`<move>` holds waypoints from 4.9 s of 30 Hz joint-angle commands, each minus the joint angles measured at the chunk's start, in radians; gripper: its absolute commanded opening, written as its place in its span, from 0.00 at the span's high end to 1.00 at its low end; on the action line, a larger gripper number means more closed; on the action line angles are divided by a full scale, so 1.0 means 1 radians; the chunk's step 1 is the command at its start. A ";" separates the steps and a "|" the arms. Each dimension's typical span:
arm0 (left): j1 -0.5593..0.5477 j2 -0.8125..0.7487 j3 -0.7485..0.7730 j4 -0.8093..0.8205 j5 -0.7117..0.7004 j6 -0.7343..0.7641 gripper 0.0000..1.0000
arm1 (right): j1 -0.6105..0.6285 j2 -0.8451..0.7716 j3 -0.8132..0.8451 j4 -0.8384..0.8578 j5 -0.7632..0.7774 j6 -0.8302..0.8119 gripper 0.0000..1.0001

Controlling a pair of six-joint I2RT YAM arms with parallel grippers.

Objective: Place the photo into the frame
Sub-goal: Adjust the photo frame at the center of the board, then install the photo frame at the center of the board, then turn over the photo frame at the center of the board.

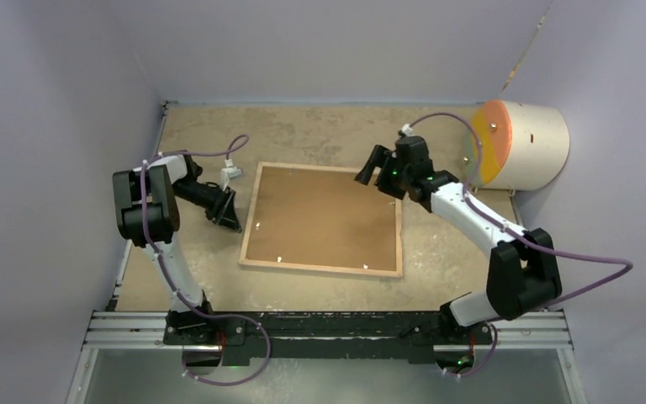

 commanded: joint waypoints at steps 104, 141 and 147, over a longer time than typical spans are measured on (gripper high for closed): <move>0.032 -0.069 0.088 0.024 0.015 -0.015 0.34 | 0.704 0.239 0.083 -0.010 0.096 -0.566 0.22; 0.035 -0.807 -0.341 0.193 -0.049 0.577 0.12 | 0.819 0.269 0.342 -0.055 0.178 -0.609 1.00; 0.035 -0.994 -0.425 0.227 -0.047 0.795 0.03 | 0.749 0.222 0.388 -0.038 0.059 -0.564 1.00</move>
